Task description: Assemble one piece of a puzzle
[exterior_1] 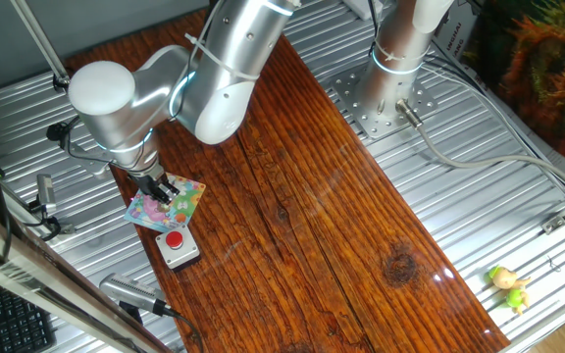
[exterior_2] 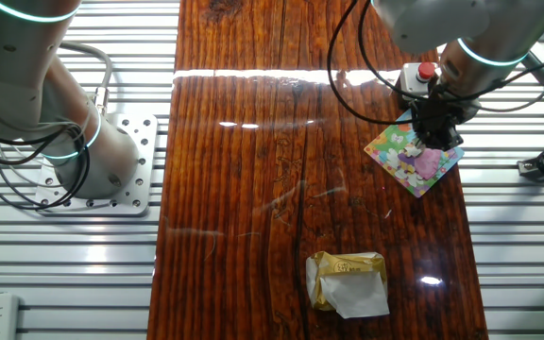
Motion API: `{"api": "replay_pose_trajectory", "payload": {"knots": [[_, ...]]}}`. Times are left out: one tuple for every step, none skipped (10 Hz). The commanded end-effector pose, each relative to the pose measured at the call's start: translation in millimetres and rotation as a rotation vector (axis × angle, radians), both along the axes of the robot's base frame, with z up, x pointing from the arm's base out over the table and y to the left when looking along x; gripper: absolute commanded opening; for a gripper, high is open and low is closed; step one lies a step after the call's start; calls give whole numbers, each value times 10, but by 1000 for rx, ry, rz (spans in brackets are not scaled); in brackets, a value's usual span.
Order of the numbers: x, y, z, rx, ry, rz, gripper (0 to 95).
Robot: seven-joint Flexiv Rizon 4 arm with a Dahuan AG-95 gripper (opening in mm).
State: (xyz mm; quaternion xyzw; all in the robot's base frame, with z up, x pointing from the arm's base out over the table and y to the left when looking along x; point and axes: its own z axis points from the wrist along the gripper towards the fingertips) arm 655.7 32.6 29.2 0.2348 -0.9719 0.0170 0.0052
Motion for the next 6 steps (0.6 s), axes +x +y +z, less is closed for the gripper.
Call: {"api": "replay_pose_trajectory", "payload": {"knots": [[-11, -11, -22, -8, 3, 30, 0], [-23, -18, -38, -10, 4, 47, 0], [-36, -26, -52, -6, 4, 64, 0], [-36, -26, -52, -7, 5, 78, 0], [-37, -26, -52, -7, 5, 82, 0], [-37, -26, -52, -7, 3, 85, 0]]}}
